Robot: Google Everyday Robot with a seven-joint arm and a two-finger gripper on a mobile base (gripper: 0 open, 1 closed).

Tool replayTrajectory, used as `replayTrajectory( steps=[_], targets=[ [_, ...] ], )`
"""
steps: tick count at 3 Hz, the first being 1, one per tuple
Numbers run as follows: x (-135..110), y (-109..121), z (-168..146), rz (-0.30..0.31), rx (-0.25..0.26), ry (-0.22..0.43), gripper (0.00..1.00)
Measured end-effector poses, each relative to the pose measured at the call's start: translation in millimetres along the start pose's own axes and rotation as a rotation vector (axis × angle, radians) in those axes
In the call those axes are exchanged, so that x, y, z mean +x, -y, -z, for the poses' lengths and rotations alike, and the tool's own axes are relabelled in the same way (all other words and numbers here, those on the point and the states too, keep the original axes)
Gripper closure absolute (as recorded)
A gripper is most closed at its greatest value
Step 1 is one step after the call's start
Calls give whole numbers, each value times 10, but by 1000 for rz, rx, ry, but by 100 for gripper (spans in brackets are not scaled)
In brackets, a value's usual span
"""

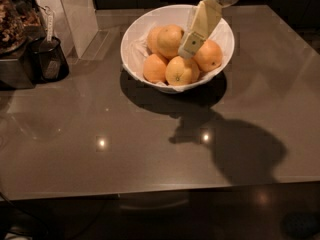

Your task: Pick orange from white bowl

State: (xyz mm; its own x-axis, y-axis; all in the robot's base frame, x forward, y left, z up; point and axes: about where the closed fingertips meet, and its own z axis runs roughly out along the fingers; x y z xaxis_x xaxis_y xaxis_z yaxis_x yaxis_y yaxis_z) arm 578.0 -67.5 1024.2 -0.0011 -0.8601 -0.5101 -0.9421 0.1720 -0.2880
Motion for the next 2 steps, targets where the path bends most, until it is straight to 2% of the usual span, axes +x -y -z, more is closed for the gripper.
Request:
replayTrajectory(
  steps=[1,2],
  targets=[
    [-216,51,-287,29,-45,22,0],
    [-230,54,-304,31,-47,23,0]
  ],
)
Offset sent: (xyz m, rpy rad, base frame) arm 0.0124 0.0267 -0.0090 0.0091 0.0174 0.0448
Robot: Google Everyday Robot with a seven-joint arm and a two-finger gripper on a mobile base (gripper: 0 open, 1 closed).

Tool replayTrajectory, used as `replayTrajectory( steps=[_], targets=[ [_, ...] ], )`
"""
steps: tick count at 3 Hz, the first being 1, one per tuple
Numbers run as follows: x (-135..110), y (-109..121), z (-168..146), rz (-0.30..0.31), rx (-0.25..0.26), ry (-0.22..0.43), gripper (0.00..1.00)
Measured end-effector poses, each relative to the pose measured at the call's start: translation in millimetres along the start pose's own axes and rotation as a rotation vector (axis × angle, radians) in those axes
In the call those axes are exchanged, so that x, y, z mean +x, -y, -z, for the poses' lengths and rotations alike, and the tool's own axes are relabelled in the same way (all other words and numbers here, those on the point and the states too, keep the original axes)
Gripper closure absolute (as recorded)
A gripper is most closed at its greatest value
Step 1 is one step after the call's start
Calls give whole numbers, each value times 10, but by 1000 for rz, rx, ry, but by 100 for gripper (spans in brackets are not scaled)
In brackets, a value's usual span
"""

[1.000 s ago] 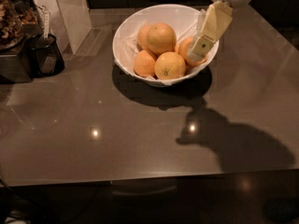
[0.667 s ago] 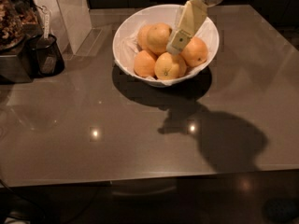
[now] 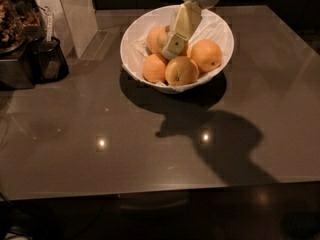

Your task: Pick orange from white bowl

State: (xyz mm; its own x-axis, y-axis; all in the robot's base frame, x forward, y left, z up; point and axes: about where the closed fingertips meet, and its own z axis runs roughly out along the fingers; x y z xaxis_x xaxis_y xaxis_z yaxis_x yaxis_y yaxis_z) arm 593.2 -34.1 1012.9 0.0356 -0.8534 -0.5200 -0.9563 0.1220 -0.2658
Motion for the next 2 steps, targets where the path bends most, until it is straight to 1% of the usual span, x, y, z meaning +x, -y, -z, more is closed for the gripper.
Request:
replayTrajectory(
  steps=[1,2],
  targets=[
    [51,95,-145,-57,14,27,0],
    [310,485,-417,-98,40,17,0]
  ],
)
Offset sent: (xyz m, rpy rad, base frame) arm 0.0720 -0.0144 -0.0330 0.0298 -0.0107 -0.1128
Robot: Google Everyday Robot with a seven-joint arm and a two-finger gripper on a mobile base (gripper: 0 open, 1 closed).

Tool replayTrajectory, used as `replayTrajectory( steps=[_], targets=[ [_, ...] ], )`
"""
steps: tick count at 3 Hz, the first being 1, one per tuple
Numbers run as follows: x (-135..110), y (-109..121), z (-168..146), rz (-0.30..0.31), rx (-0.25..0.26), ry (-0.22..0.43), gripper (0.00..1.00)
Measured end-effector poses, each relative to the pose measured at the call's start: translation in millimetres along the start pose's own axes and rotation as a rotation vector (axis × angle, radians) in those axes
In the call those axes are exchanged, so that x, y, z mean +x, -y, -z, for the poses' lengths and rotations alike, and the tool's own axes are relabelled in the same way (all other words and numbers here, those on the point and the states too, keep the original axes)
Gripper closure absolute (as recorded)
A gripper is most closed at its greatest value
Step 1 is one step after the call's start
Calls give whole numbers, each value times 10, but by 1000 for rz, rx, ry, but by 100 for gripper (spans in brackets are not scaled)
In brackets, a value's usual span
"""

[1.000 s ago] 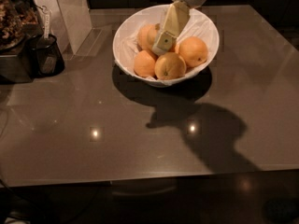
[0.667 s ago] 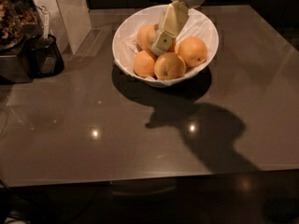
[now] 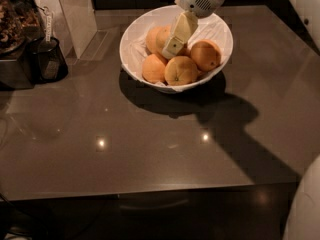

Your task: Pick orange from white bowl

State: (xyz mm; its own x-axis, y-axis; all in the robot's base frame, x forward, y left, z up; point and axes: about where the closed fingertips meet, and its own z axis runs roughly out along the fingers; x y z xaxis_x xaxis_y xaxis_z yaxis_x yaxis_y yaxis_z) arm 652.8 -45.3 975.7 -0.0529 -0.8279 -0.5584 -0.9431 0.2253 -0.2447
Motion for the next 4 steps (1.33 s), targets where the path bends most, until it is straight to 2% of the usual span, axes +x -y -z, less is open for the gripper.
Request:
replayTrajectory(
  steps=[1,2,3,4],
  targets=[
    [4,6,-10,-1,-1,0,0],
    [52,12,-168,-25,-35,-6,0],
    [127,70,-583,-77,-86,-14,0],
    [128,70,-587,-77,-87,-14,0]
  ],
)
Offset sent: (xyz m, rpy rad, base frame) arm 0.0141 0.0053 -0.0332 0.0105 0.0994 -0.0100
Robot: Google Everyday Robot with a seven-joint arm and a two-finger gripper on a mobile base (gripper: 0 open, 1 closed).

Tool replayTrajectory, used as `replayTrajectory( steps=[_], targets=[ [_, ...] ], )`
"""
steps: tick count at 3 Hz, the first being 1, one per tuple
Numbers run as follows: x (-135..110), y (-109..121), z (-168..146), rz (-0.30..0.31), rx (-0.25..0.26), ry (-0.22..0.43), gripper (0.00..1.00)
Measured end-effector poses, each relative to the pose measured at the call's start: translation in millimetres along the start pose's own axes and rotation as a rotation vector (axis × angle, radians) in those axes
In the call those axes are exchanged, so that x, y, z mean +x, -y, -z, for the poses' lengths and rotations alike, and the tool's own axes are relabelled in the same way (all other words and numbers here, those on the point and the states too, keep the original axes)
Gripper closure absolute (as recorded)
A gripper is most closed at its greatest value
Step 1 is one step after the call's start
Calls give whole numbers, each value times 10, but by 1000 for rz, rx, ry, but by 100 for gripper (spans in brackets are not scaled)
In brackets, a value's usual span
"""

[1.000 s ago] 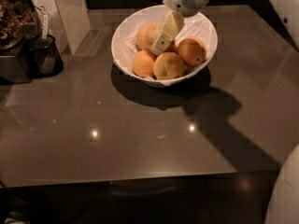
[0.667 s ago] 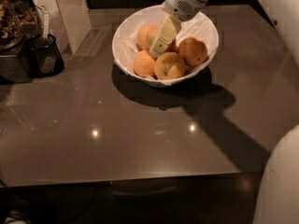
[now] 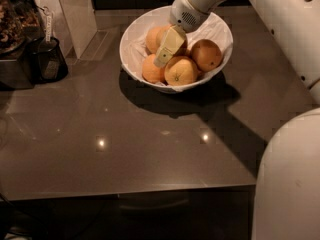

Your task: Pick orange from white bowl

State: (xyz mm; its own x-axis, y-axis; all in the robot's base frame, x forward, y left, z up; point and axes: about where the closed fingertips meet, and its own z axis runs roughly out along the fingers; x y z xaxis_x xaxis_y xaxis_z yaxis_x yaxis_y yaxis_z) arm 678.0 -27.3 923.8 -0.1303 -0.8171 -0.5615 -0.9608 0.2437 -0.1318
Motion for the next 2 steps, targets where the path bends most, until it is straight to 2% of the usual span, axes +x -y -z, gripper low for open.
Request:
replayTrajectory(
  steps=[1,2],
  targets=[
    [0,0,0,0,0,0,19],
    [0,0,-1,0,0,0,42]
  ],
)
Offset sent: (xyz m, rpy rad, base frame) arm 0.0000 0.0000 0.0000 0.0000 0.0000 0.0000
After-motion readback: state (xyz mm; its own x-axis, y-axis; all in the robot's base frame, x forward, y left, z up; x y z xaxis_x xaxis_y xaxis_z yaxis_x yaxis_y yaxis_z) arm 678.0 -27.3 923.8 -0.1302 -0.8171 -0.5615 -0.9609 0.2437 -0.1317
